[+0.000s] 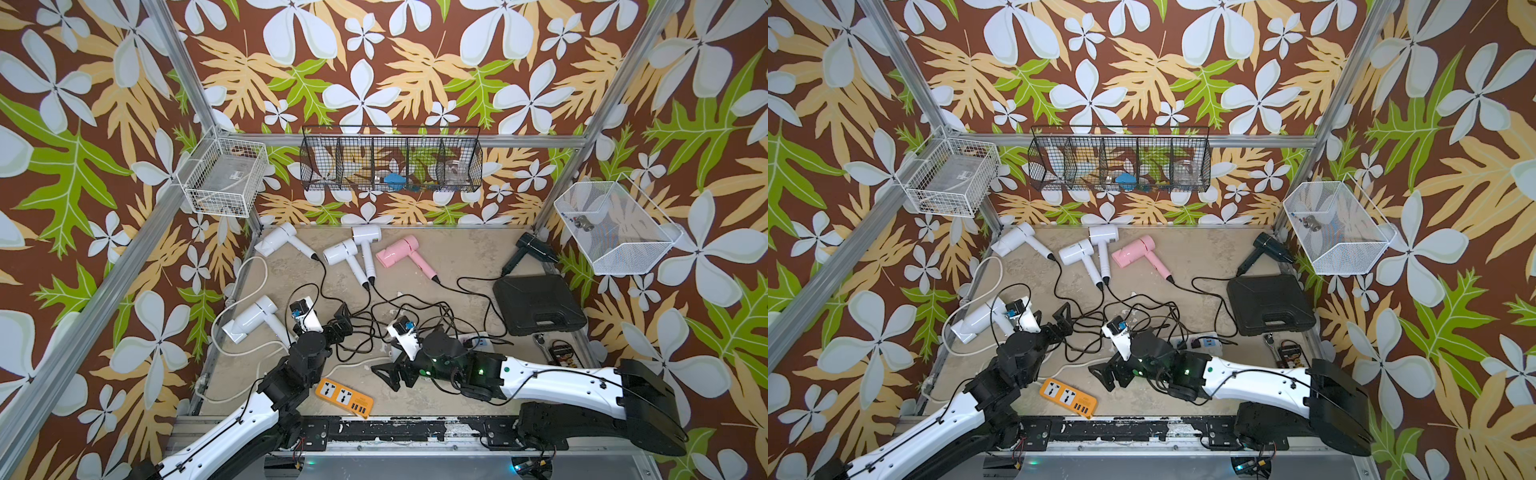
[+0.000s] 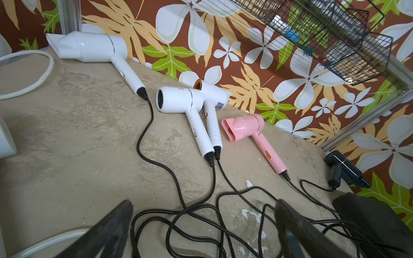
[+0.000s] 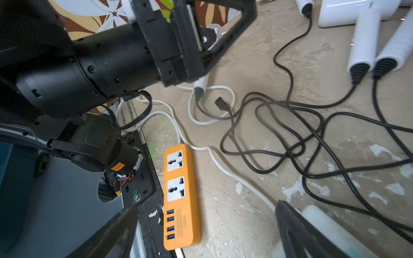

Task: Charge the blow dryers
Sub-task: Pick up the plug from the center of the board.

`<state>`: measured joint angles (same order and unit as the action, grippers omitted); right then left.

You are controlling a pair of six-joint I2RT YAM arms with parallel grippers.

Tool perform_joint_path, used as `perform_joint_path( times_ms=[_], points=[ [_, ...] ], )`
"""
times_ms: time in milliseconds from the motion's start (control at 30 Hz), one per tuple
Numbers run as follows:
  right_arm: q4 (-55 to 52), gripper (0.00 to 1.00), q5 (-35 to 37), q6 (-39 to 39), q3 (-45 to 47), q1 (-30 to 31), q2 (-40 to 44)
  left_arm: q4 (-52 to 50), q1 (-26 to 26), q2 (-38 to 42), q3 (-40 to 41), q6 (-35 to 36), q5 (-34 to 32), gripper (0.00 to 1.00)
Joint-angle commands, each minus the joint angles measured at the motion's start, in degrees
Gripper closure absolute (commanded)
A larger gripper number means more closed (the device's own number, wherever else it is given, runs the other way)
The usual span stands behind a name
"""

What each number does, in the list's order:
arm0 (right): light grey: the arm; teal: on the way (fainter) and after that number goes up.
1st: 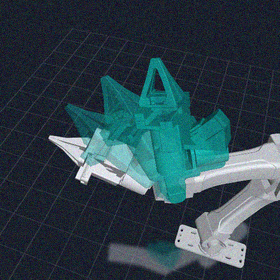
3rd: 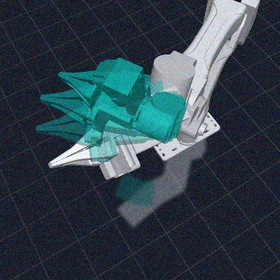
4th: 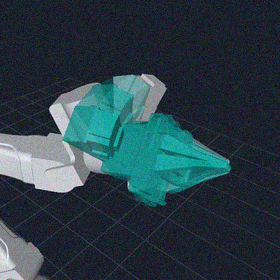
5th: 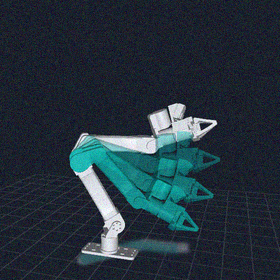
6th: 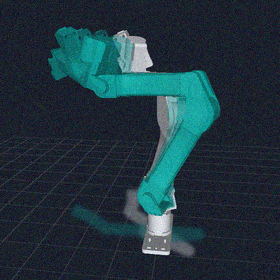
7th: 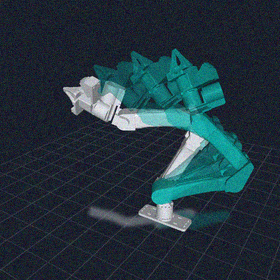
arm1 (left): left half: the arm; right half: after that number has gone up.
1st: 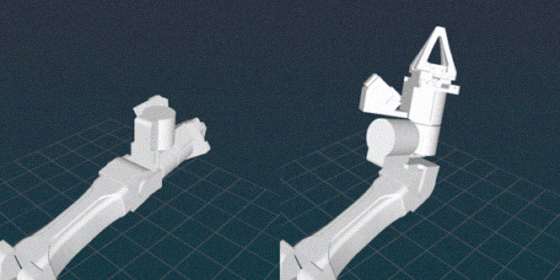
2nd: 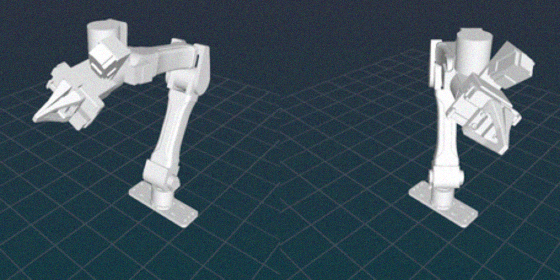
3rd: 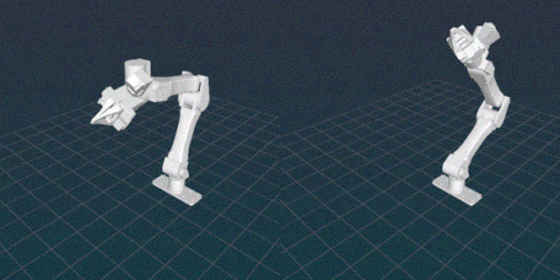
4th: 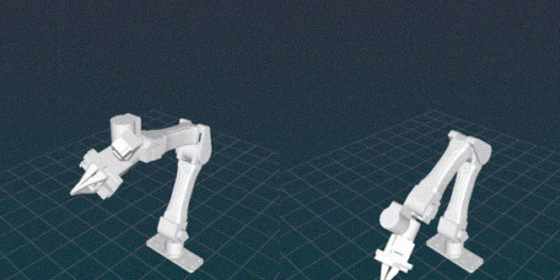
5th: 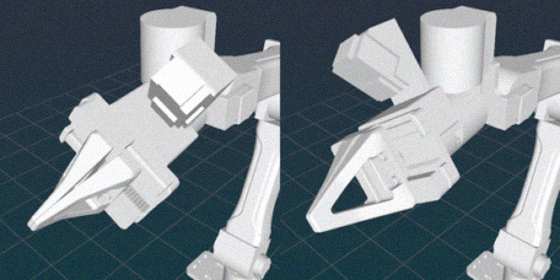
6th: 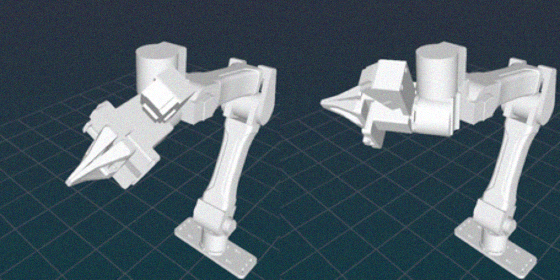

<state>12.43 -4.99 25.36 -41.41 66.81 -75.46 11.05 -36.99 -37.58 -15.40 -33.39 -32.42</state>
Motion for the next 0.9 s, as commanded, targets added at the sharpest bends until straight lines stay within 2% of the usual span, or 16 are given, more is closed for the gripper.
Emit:
perform_joint_path(
  times_ms=[0, 133, 300, 400, 500, 867],
  points=[
    [3.6, 0.06, -3.1, -2.7, -3.0, 0.0, -4.3, 1.7, 2.4, -1.3, 0.0, -2.2, 3.0, 0.0],
    [3.4, 0.14, -5.2, -3.8, -8.2, -1.2, -11.7, 1.4, 9.1, -3.0, 0.7, -5.1, 9.2, 0.0],
    [3.9, 0.26, -9.6, -3.4, -14.5, -3.2, -20.7, 3.8, 20.9, -7.7, 2.3, -8.9, 22.9, 0.0],
    [3.6, 0.36, -12.0, -3.6, -18.6, -4.0, -25.9, 5.8, 25.6, -10.9, 3.1, -10.5, 28.8, 0.0],
    [3.1, 0.45, -14.2, -3.8, -22.7, -4.8, -30.9, 7.3, 27.7, -13.0, 3.7, -11.5, 31.6, 0.0],
    [2.1, 0.51, -21.9, -2.1, -35.9, -7.7, -45.8, 10.5, 35.0, -16.0, 6.1, -14.2, 37.2, 0.0]
  ],
)
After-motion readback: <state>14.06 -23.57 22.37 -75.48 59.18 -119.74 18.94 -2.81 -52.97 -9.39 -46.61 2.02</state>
